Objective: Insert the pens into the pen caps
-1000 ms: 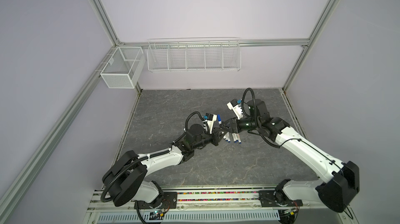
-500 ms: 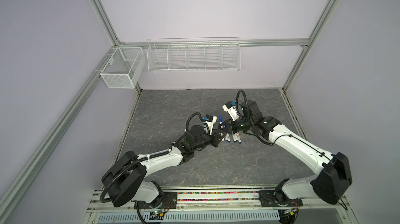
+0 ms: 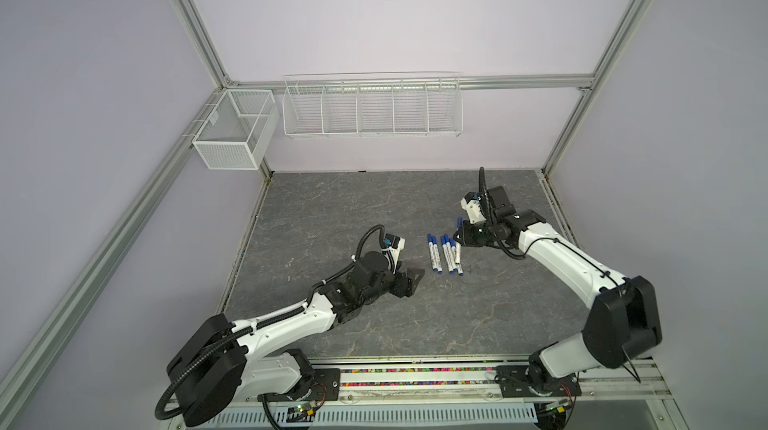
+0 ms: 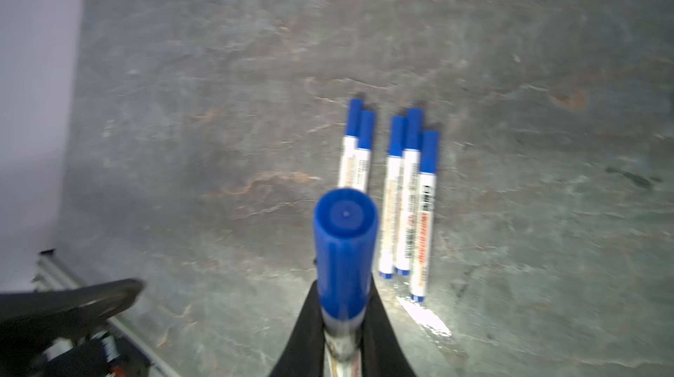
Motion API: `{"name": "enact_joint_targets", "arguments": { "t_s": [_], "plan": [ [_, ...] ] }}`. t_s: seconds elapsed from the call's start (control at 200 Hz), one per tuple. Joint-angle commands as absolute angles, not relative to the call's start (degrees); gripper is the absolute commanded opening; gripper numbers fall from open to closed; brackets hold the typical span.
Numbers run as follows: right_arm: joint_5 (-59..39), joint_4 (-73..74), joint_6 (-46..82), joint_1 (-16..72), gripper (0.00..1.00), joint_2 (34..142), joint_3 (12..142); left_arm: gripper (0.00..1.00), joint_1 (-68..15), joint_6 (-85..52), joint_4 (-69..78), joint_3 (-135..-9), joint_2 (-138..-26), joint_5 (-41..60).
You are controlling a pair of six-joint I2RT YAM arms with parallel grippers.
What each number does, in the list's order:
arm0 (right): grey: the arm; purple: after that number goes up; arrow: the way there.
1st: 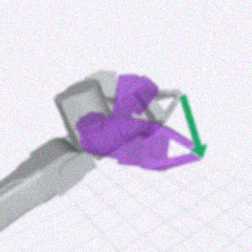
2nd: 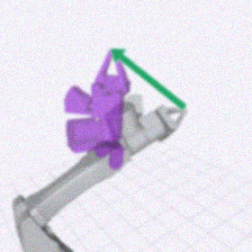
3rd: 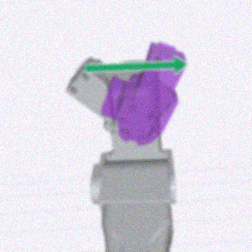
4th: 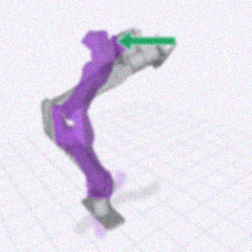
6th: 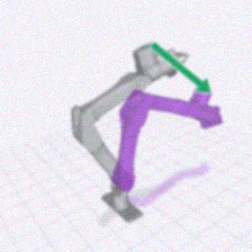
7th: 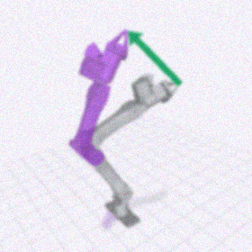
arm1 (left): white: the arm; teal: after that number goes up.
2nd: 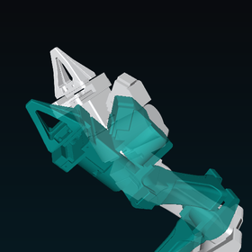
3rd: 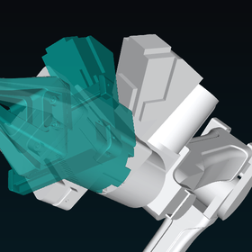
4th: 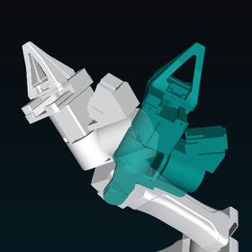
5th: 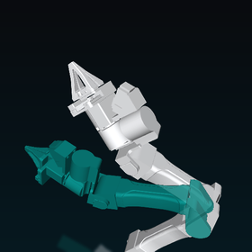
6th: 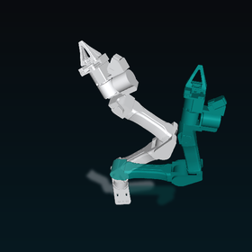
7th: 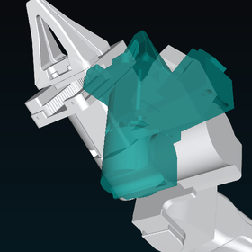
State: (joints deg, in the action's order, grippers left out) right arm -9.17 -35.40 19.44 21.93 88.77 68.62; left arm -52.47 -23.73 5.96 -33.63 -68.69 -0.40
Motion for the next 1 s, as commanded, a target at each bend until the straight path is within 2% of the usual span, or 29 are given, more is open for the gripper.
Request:
{"name": "enact_joint_targets", "arguments": {
  "t_s": [0.0,0.19,0.46,0.575,0.695,0.85,0.94,1.0],
  "plan": [
    [-0.8,-41.7,16.8,20.7,0.11,94.0,69.8,0.80,-53.0,-23.1,-3.1,-31.2,-65.8,-7.6],
    [5.3,-39.3,15.9,20.7,0.12,100.6,70.1,0.80,-53.3,-26.5,-2.6,-28.2,-62.8,-11.2],
    [-1.3,-33.7,17.8,20.5,0.18,107.8,71.0,0.80,-53.3,-33.6,-6.4,-27.5,-60.7,-23.6],
    [-4.6,-31.5,19.3,20.3,0.28,107.8,70.5,0.81,-53.2,-37.9,-12.0,-28.5,-59.7,-31.5],
    [-4.3,-30.8,20.4,20.1,0.39,105.0,69.6,0.81,-52.5,-38.9,-16.2,-29.3,-57.7,-36.5],
    [-1.7,-31.1,21.4,18.8,0.46,98.1,68.3,0.82,-47.3,-40.1,-22.6,-30.9,-52.5,-41.9],
    [4.8,-28.4,22.4,18.1,0.47,90.7,64.9,0.82,-42.8,-38.2,-23.9,-31.3,-48.1,-43.7],
    [12.7,-23.9,22.8,17.8,0.47,84.3,60.7,0.82,-39.7,-35.7,-23.9,-31.4,-45.6,-45.0]
  ]
}}
